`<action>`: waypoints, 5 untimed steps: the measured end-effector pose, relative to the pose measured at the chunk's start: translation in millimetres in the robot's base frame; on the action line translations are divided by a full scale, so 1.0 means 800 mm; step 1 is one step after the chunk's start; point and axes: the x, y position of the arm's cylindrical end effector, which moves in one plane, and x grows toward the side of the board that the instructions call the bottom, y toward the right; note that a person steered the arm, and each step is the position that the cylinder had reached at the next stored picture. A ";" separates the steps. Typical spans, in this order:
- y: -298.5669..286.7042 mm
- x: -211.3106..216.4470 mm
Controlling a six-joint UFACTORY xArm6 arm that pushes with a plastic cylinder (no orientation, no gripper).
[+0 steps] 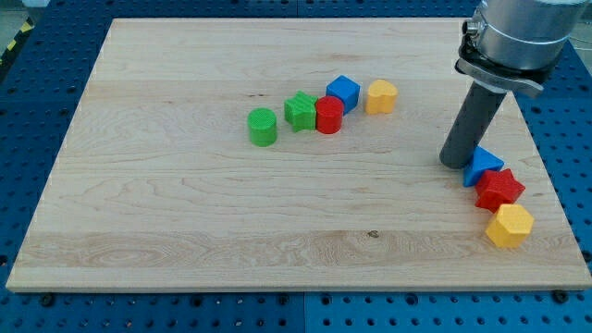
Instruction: Slide the blue triangle into the red star
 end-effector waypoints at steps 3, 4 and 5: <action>0.009 -0.034; 0.012 -0.034; 0.005 -0.034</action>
